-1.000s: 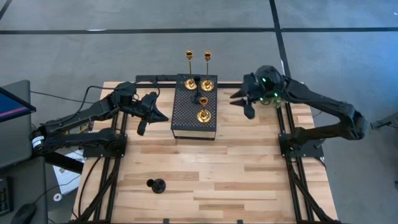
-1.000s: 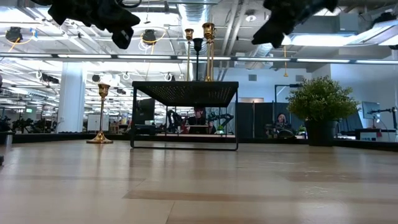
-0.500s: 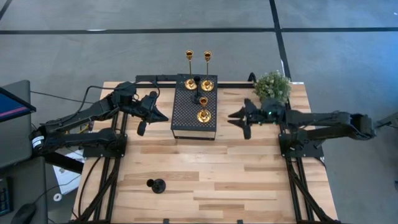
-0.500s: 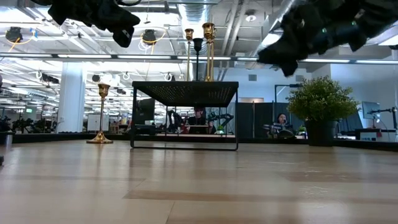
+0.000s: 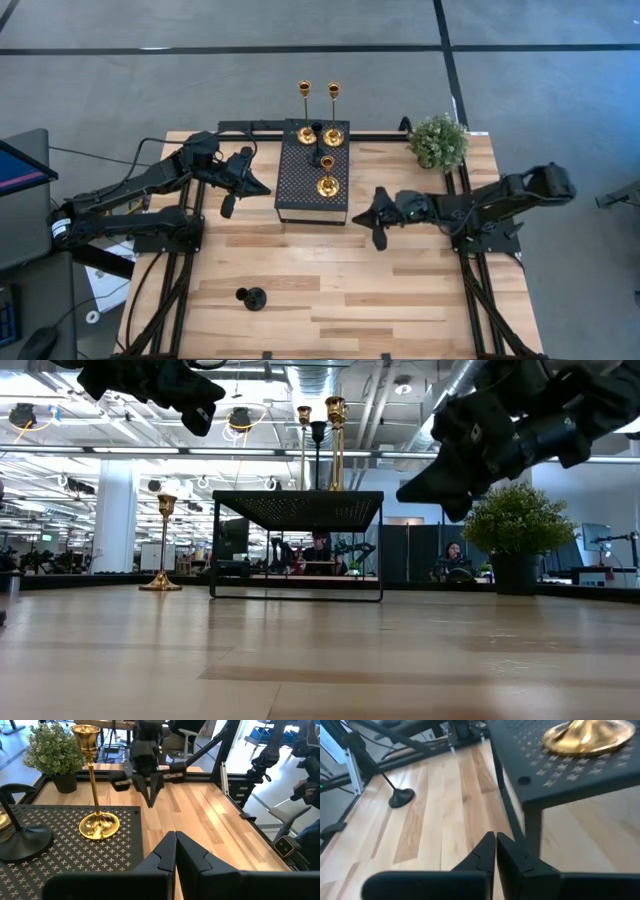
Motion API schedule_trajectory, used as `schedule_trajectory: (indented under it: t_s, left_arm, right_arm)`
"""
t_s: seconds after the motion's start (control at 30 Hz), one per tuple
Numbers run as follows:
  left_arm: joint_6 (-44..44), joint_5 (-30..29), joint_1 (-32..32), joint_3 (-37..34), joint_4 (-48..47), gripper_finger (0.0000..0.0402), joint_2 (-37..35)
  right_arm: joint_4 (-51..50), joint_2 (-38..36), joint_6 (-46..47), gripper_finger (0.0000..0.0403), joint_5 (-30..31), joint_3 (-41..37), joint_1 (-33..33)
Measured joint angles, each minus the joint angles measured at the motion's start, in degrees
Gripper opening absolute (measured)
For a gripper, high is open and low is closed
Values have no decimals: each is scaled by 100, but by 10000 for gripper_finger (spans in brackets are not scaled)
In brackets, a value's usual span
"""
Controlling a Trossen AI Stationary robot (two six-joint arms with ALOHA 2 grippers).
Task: Pick & Place candle stick holders
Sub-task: Adjust the black shelf
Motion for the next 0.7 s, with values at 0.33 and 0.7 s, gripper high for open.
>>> schedule_trajectory:
  t_s: [0.33,0.7]
  left_arm:
    - [-22,1,-1,1,0,6,0]
    - [-23,0,1,1,-5,6,0]
  right_arm:
    - [936,852,514,1,851,133,409]
    - [975,1627,547,0,868,631,300]
